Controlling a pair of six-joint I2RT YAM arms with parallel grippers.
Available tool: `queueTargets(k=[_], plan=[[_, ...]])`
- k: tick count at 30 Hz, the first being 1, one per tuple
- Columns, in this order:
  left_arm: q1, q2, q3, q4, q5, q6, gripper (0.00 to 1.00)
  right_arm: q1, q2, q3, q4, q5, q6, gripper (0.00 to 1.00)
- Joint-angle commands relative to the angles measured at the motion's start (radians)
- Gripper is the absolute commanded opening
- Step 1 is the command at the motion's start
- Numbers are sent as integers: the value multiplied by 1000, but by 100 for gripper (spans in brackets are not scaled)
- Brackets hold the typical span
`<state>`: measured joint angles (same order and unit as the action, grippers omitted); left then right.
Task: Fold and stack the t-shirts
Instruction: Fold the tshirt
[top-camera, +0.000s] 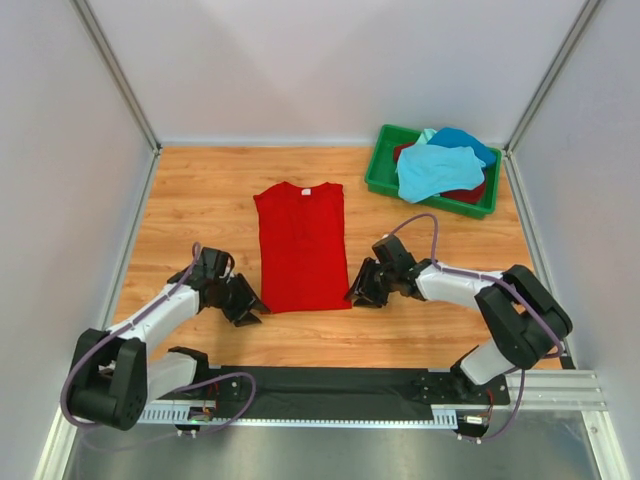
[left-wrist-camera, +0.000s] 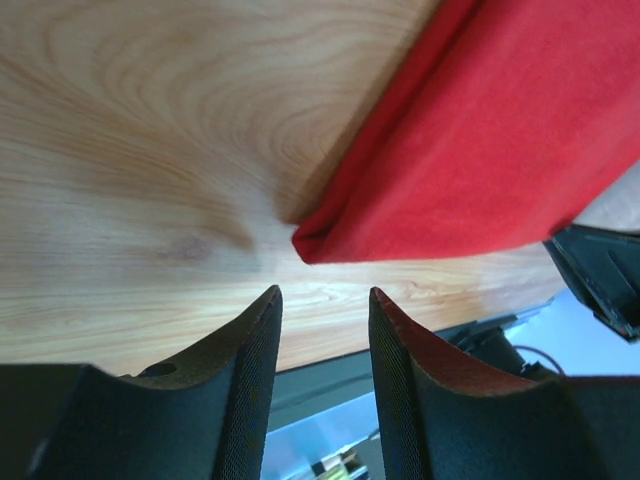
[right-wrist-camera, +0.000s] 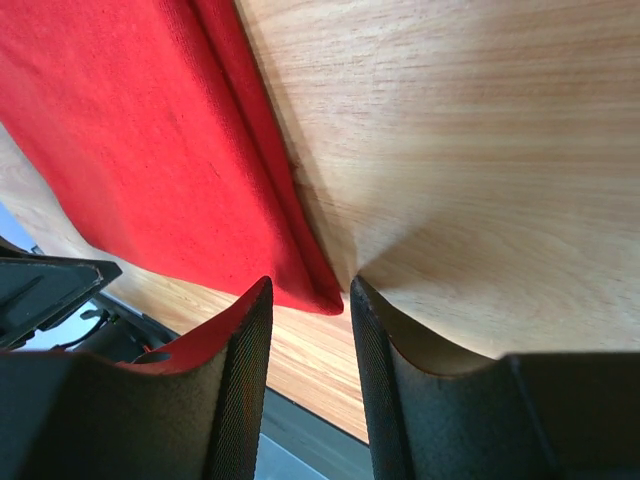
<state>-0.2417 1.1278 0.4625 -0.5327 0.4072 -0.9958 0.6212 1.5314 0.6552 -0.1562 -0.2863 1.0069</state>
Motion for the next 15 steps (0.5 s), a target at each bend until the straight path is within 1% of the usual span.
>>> queueTargets(k=[1,7,15], plan=[[2,33,-10,25,-45,-66,48,9,-4,3,-31,99,15,40],[7,108,-4,36,-60,-79,48,54,21,17,-48,107,24,40],[41,131,-7,45,-77,-63,48,63,-5,20,-115,134,22,41]])
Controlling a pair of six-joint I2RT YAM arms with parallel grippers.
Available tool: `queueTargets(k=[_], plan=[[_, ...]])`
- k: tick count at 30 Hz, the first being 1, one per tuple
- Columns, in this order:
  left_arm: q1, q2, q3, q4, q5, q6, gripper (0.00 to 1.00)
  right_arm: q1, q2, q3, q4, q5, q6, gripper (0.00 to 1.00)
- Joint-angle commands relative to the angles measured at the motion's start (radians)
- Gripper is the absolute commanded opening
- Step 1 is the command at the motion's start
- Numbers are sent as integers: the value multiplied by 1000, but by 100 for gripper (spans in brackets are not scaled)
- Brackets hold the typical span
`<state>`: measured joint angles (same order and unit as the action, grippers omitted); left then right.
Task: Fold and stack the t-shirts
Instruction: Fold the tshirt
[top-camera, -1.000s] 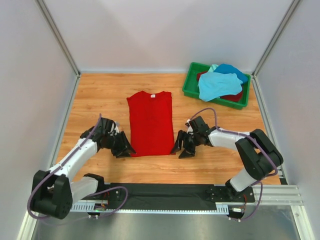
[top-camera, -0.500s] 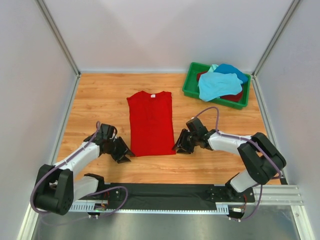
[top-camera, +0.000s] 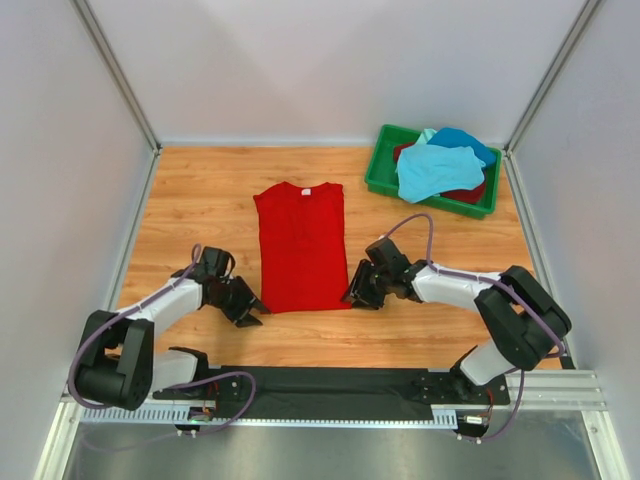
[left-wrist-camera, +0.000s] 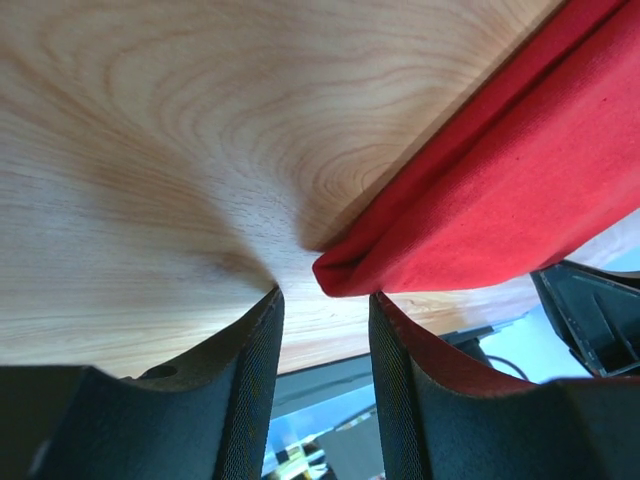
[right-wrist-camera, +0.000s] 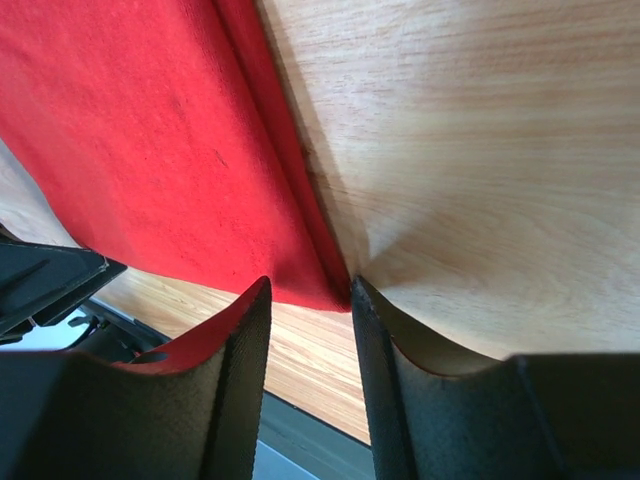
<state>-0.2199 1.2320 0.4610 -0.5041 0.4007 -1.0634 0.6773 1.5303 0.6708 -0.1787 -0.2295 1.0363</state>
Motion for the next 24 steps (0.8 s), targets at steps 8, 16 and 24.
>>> queueTargets(k=[8,16,24], plan=[[42,63,-1,30,-74,28,47,8,-27,4,-137,81,-10,47],[47,40,-1,30,-59,30,48,8,-21,-13,-111,52,37,48],[47,-52,-15,4,-40,10,50,10,30,-11,-50,6,85,47]])
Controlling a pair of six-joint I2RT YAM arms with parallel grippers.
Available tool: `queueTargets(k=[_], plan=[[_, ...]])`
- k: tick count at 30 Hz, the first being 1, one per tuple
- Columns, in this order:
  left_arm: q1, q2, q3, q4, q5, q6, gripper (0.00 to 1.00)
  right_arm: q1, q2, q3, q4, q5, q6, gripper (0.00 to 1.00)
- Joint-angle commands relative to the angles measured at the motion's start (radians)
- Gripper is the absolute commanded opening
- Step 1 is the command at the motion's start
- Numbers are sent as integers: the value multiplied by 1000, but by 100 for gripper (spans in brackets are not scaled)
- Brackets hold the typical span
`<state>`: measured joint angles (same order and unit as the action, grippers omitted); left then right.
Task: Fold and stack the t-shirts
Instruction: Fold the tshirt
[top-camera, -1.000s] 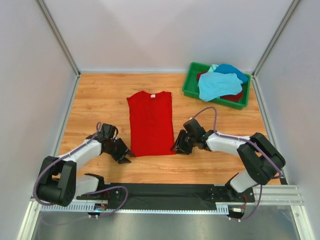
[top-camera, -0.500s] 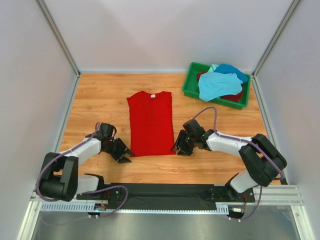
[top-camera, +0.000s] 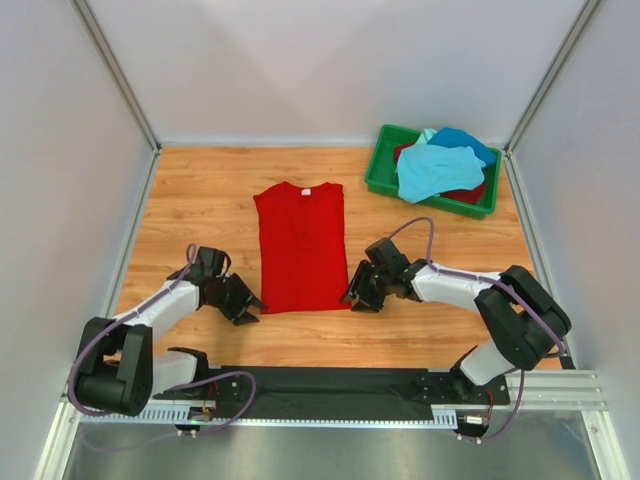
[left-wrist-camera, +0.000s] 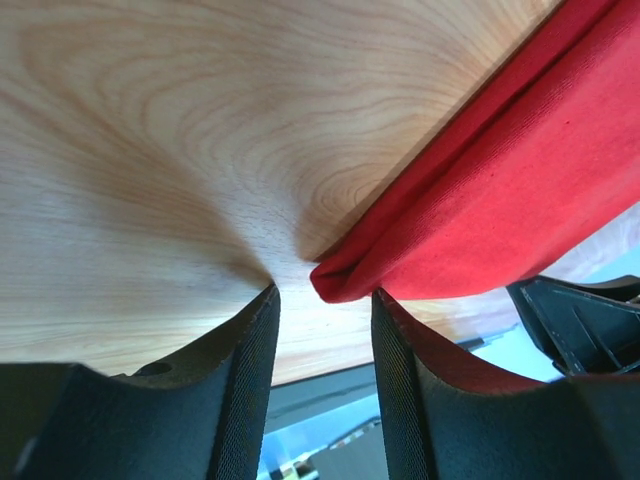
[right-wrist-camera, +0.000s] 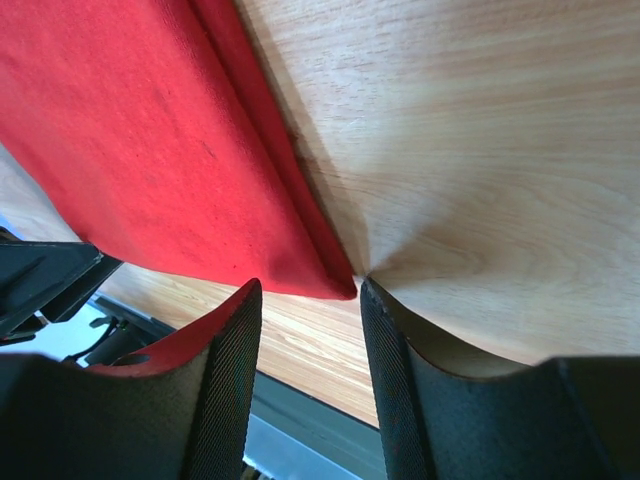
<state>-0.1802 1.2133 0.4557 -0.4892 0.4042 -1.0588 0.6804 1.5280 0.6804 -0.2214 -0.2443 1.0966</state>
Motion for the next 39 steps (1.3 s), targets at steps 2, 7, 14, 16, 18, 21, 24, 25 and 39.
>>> queueTargets(k=[2,7,14,16,18,21,24,25,39], plan=[[7,-34,-12,-6,-48,0,50,7,37,-25,2,23,34,46],[7,31,-11,38,-41,5,50,7,60,-31,19,28,48,43],[7,83,-8,89,-51,3,50,7,78,-47,48,33,62,41],[7,91,-8,93,-56,0,49,7,80,-50,54,28,62,40],[7,104,-5,84,-56,0,48,7,80,-51,60,27,62,38],[7,106,-14,72,-80,-3,45,7,83,-53,59,33,62,37],[15,118,-22,73,-99,0,40,5,96,-53,66,33,62,35],[16,126,-20,77,-99,3,33,5,109,-53,76,33,60,34],[18,-95,23,-170,-128,171,0,37,-55,-27,-105,-53,-223,0]])
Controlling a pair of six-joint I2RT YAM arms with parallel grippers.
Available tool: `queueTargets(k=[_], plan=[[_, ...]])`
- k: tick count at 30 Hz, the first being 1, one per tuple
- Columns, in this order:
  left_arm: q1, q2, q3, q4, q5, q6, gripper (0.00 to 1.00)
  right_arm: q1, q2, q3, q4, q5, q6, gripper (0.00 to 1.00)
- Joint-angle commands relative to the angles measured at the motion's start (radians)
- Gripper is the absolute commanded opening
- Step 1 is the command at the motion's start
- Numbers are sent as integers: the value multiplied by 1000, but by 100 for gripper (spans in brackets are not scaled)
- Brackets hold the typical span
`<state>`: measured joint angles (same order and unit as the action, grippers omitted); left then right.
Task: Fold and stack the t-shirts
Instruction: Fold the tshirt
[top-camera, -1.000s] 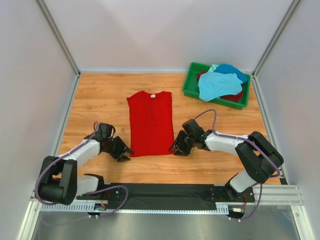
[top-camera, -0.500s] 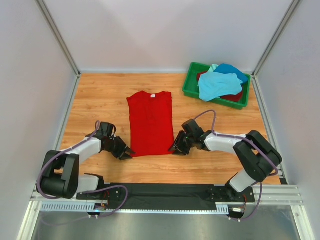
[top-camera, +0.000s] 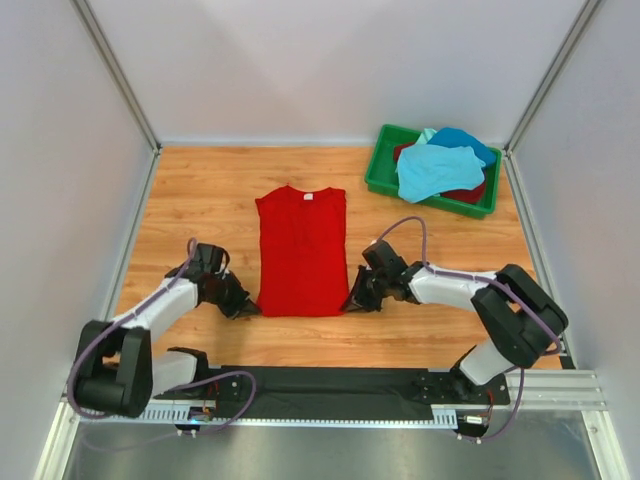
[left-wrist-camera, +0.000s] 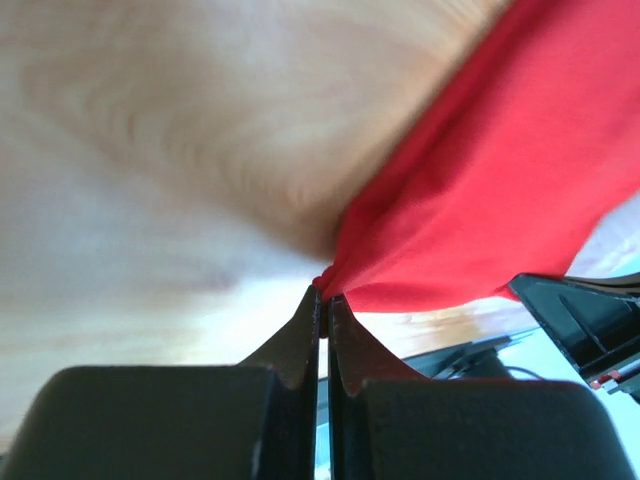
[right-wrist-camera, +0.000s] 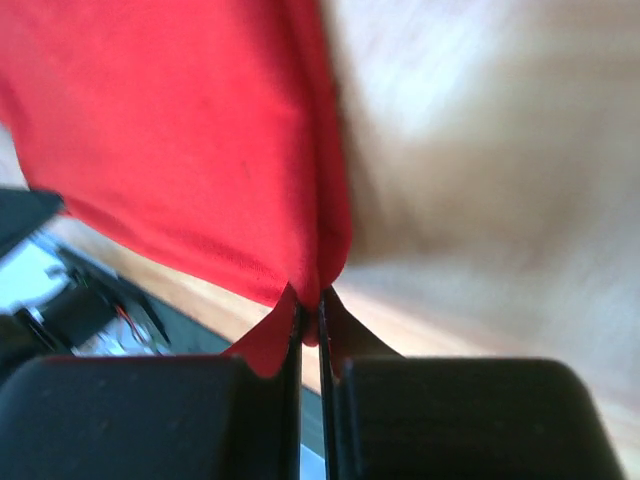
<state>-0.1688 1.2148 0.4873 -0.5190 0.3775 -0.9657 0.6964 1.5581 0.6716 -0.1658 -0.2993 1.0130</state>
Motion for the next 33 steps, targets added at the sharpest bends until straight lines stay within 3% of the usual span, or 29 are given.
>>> queueTargets(k=[1,6,13,21,24,27,33], plan=[[5,-162,-12,-200,-101,94,0,31,-107,-38,-176,-4,-146,0],[-46,-346,-61,-311,-45,12,0,126,-231,-84,-260,-11,-163,0],[-47,-683,-98,-620,-12,-39,0,218,-380,-159,-293,-69,-77,0],[-49,-926,-95,-759,133,-128,0,288,-515,-176,-408,-127,-22,0],[-49,-905,-26,-739,143,-133,0,287,-543,-138,-478,-138,-42,0],[-49,-711,144,-731,55,-59,0,235,-532,-40,-567,-129,-101,0],[-49,-392,408,-632,-21,67,0,-7,-426,183,-672,-207,-264,0]])
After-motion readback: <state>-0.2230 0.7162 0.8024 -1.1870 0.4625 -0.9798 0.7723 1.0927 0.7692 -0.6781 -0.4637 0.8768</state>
